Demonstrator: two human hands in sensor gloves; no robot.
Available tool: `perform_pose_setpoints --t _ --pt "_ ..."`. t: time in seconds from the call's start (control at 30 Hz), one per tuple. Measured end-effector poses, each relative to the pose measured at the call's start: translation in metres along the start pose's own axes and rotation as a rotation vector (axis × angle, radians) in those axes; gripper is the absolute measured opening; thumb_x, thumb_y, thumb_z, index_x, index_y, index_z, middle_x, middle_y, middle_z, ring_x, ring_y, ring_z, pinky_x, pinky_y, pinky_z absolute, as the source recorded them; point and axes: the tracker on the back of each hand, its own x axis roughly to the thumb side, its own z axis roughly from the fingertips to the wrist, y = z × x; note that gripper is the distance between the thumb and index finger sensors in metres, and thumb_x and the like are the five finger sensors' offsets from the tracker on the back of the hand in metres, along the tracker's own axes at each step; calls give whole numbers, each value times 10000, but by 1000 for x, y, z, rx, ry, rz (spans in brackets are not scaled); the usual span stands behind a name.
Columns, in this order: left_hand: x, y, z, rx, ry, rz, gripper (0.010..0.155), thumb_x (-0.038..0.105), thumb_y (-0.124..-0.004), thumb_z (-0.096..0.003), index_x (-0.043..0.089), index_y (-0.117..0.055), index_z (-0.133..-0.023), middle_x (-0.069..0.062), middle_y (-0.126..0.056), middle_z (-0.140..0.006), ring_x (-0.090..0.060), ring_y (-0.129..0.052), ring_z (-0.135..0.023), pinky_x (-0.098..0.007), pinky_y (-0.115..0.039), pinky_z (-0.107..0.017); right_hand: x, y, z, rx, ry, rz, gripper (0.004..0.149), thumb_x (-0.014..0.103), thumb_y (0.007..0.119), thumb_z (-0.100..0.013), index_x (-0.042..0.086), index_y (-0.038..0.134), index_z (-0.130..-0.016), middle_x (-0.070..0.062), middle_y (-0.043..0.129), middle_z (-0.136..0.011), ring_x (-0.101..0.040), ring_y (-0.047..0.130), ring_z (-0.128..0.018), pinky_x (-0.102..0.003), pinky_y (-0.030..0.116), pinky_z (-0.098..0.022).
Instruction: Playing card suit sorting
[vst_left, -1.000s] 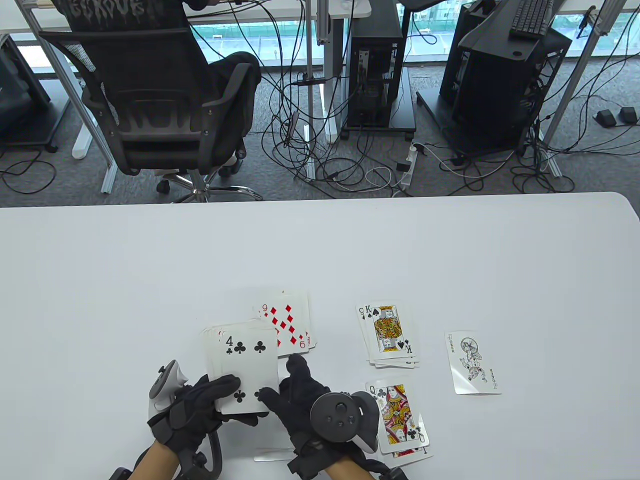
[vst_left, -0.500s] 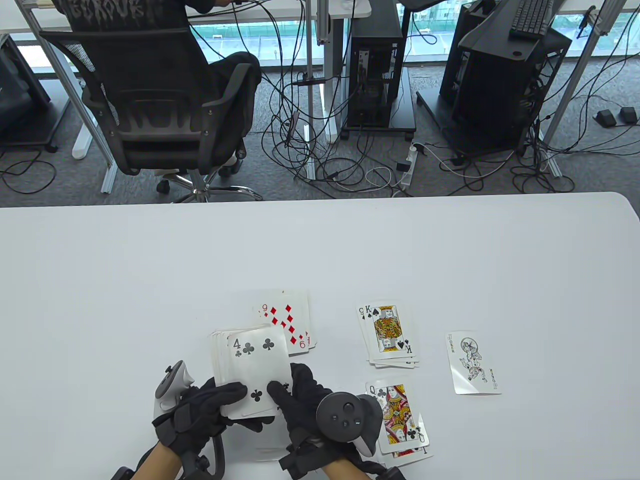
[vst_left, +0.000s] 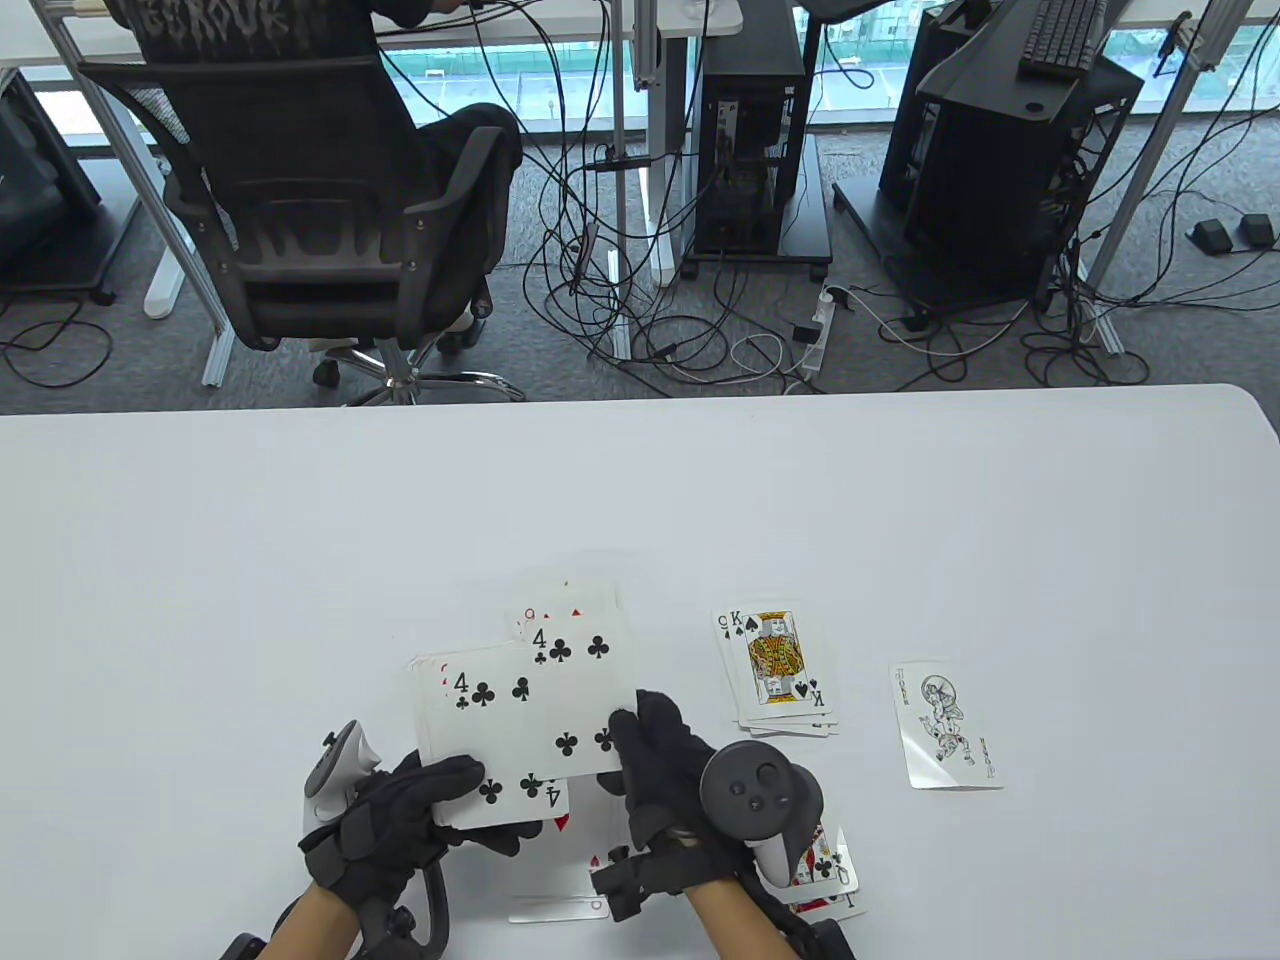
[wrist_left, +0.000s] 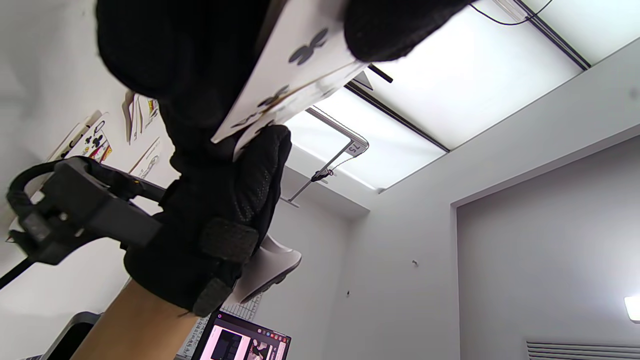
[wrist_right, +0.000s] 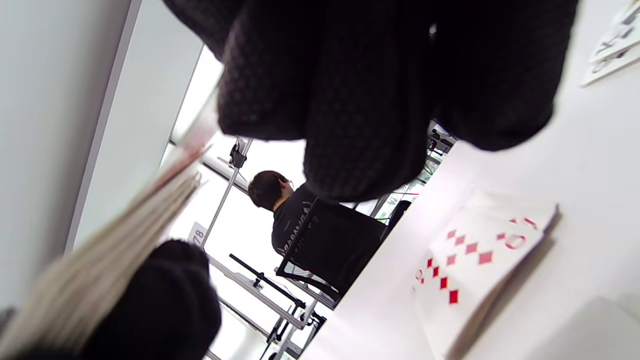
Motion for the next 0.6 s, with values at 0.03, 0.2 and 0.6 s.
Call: perform_pose_setpoints --t 0.03,0.2,0.6 --pt "1 0 0 0 -3 0 535 260 -705 -662 144 -408 -1092 -212 -618 -1012 -414 -896 -759 -472 -805 -530 0 -4 -2 2 6 -16 459 223 638 -560 -146 645 -832 -34 925 -406 -238 990 -292 -452 871 -303" --pt "3 1 1 6 -16 -1 533 264 -702 -666 146 -407 -1093 -211 -616 -1014 -409 -897 -760 -468 -806 -530 -2 -42 -16 103 111 102 488 197 655 -550 -189 626 -846 -53 933 -369 -256 989 -245 -467 868 -269" --pt "5 -1 2 12 -10 -2 532 267 -701 -667 145 -407 -1093 -210 -615 -1014 -409 -896 -761 -467 -806 -531 -31 -101 23 493 463 631 530 173 674 -540 -233 584 -867 -82 941 -343 -287 989 -213 -492 861 -243"
